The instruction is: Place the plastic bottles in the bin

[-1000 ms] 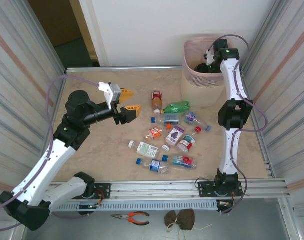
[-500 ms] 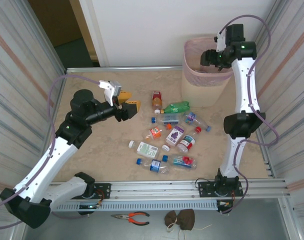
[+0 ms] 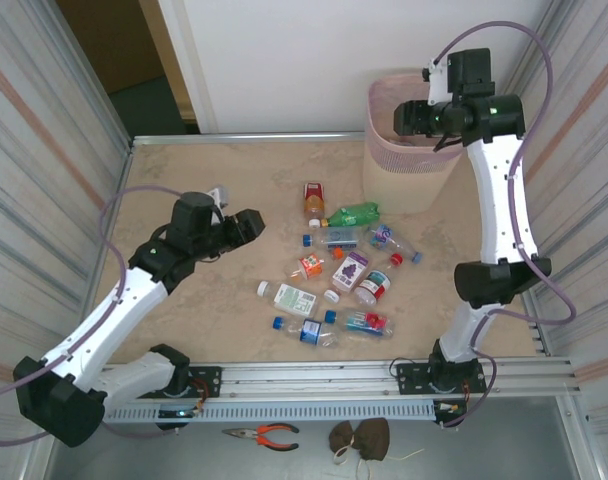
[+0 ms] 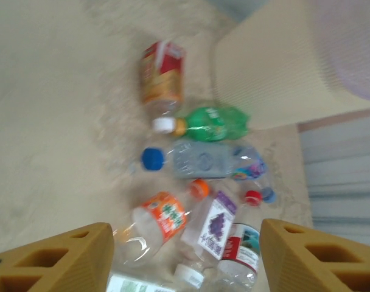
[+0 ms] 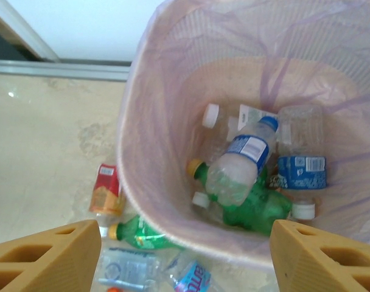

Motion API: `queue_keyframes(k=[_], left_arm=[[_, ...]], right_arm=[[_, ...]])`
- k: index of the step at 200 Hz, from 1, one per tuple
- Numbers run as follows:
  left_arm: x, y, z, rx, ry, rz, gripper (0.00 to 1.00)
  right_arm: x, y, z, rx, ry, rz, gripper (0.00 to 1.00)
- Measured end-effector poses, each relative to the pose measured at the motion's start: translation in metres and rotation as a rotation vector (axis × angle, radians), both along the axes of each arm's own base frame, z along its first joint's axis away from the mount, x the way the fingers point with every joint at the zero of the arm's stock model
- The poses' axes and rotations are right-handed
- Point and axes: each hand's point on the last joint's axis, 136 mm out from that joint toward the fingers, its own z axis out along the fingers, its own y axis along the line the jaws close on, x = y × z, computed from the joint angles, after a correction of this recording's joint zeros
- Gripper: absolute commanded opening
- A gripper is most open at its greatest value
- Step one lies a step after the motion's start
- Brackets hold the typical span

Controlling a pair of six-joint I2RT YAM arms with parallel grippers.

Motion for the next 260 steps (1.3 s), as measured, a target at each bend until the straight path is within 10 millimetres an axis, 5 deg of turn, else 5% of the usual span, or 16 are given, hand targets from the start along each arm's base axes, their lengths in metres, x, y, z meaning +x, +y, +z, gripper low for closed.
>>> queue_keyframes(k=[58,103,172,260], left_arm=[[-0.030,0.019,-0.099,-0.020,0.446,0.255,0.60],[-0.055,0.017,-0.146,-0.054,0.664,0.358,0.67],[-0.061,0.002,-0.173,-0.124,0.812,0.412,0.68],[-0.054,-0.014,-0.197,-0.181,0.898,0.451,0.57]], right_arm=[[-0.030,0.022,-0.001,-0.020,-0.009,0.037,0.72],[-0.043,0.022,-0.007,-0.029,-0.004,0.031,0.72],[-0.048,0.024,-0.011,-0.026,-0.003,0.027,0.72],[-0.051,0.022,-0.007,-0.034,-0.017,0.018,0.72]])
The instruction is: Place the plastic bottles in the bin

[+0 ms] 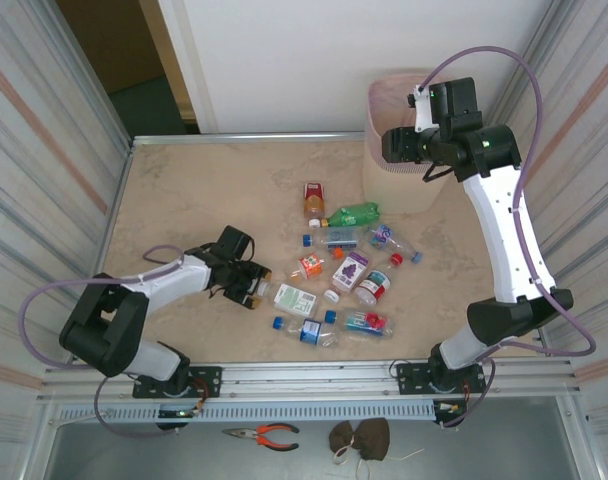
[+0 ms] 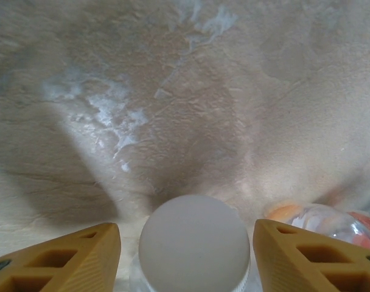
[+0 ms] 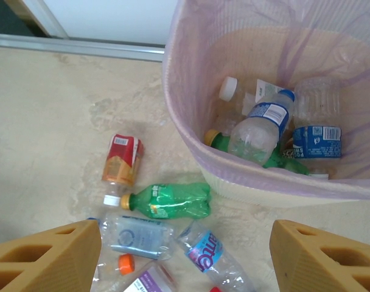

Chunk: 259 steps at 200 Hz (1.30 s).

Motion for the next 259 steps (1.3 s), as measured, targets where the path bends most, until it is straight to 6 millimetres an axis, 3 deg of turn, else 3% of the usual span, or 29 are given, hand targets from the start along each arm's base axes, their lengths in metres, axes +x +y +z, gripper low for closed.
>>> queue_keyframes(k=[67,117,259], left_arm=[[-0.002,-0.002,-0.006,-0.011,0.037,0.025,0.39],[-0.001,-0.002,-0.003,-0.013,0.026,0.027,0.36],[0.018,0.010,0.079,0.012,-0.270,-0.045,0.27]], right_arm=[[-0.003,-0.005,0.001,-0.013,-0.004,-0.015,0.72],[-0.005,-0.005,0.002,-0.013,-0.009,-0.017,0.72],[-0.018,0.005,0.012,-0.003,-0.036,0.019,0.71]])
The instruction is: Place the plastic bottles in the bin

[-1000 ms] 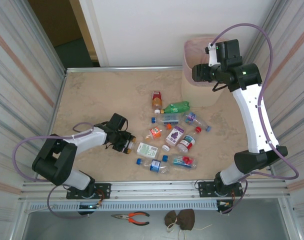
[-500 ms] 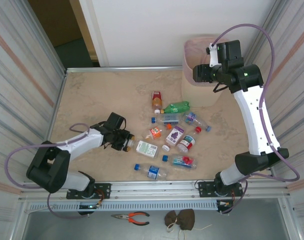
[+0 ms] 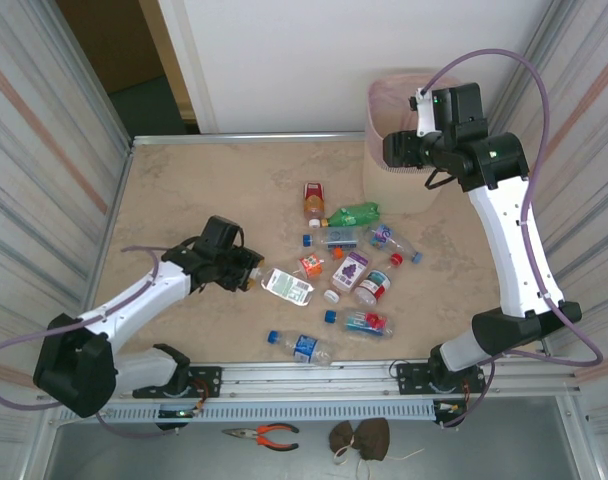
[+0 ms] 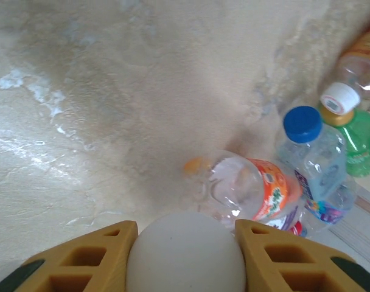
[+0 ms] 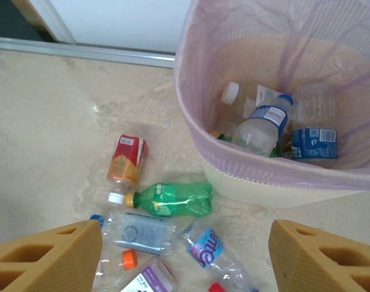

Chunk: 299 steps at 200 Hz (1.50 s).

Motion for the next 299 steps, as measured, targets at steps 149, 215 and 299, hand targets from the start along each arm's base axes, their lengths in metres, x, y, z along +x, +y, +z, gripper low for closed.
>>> queue_keyframes(k=[149,215,299], left_arm=[[0.035,-0.039,0.208,0.008,-1.098,-0.630,0.05],[-0.029,-0.073,0.324,-0.140,-1.674,-1.045,0.00],[-0.084,-0.083,0.366,-0.212,-1.966,-1.275,0.00]], right_arm=[[-0.070,0.094,-0.011,0.379,-0.032,0.542,0.77],[-0.145,0.154,0.021,0.472,-0.185,0.982,0.92],[-0.212,0.193,0.025,0.463,-0.253,1.326,0.92]])
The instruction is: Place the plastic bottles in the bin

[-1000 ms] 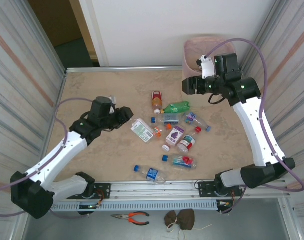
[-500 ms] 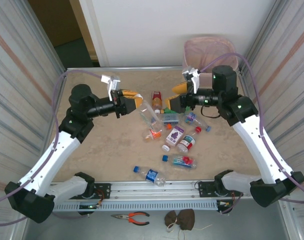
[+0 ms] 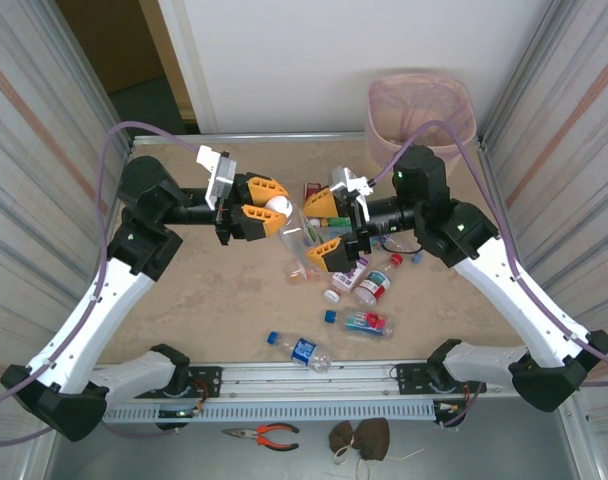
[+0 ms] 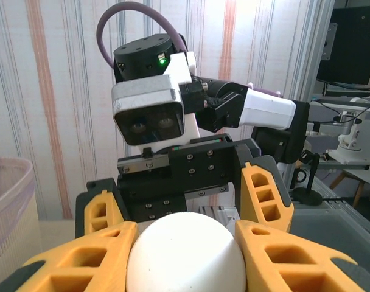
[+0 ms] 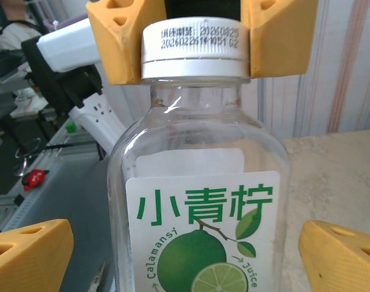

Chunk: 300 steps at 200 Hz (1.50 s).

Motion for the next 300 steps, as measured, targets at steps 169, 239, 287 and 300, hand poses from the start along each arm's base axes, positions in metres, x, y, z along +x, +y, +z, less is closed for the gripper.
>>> queue_keyframes(k=[169,239,287,300], left_arm=[[0.003,0.004,0.008,-0.016,-0.044,0.083,0.62],[0.006,0.015,0.005,-0.033,-0.065,0.201,0.65],[0.012,0.016,-0.004,-0.025,-0.047,0.230,0.65],[0.012,0.016,-0.006,-0.023,-0.043,0.235,0.65]], right_arm=[[0.001,0.008,-0.012,-0.032,0.006,0.014,0.63],[0.070,-0.034,0.003,-0.016,0.035,-0.277,0.60],[0.158,-0.091,0.034,0.065,0.121,-0.669,0.53],[0.188,-0.108,0.038,0.083,0.161,-0.784,0.50]])
